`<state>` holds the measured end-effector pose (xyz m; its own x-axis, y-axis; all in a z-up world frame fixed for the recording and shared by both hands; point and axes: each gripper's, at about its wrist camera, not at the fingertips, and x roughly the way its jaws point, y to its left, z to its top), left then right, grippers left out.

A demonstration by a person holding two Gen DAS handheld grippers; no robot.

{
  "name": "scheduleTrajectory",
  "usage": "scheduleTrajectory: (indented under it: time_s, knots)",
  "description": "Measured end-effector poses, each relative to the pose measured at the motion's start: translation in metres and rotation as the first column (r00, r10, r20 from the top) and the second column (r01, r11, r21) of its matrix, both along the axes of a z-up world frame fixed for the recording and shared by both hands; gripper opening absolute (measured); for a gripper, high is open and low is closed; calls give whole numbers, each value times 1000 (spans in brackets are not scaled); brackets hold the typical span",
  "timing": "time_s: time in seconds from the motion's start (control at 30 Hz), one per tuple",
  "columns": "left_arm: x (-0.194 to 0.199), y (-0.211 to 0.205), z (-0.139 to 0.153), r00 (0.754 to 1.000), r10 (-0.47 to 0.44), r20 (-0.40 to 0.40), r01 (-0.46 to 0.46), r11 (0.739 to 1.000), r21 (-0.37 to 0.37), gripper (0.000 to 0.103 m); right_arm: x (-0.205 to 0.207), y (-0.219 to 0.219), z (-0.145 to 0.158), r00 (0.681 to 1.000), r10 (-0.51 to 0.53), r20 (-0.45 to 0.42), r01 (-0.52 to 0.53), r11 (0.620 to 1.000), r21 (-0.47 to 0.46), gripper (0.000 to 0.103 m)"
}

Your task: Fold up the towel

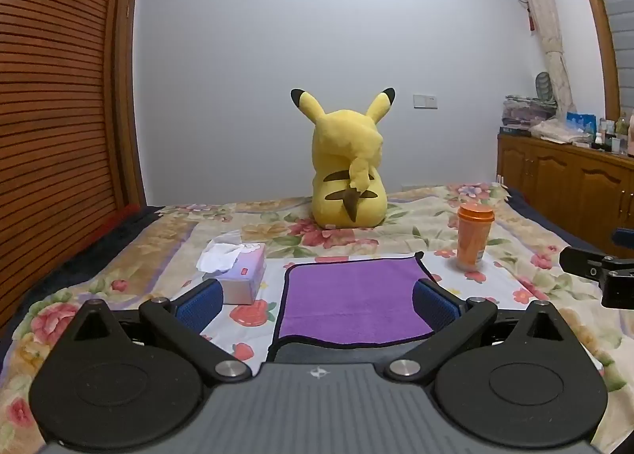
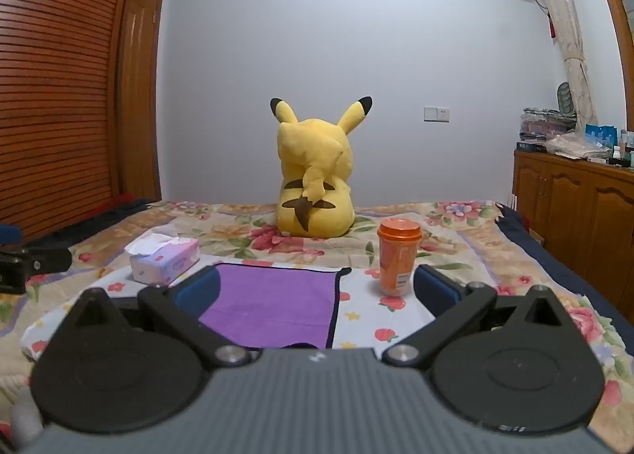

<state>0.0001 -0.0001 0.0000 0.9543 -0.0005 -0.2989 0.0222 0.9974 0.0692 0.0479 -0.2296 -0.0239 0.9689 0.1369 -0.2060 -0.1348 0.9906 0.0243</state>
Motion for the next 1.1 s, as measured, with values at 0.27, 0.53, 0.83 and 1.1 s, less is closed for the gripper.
scheduleTrajectory:
  time_s: [0.27, 0.53, 0.83, 1.1]
  knots:
    - [0, 0, 0, 1000, 1, 3, -1, 1000, 1, 103, 0, 2, 0, 1000, 0, 0, 0, 1000, 1, 103]
    - [0, -1, 0, 1000, 1, 4, -1, 1000, 4, 103, 1, -4, -3, 1000, -3, -2, 3, 1000, 0, 103]
    - [2, 1, -1, 1000, 2, 4, -2, 1000, 6, 103, 3, -5, -3, 1000, -4, -4, 4, 1000, 3, 103]
    - [2, 0, -1, 1000, 2, 4, -2, 1000, 7, 103, 2, -7, -5, 1000, -5, -4, 5, 1000, 6, 103]
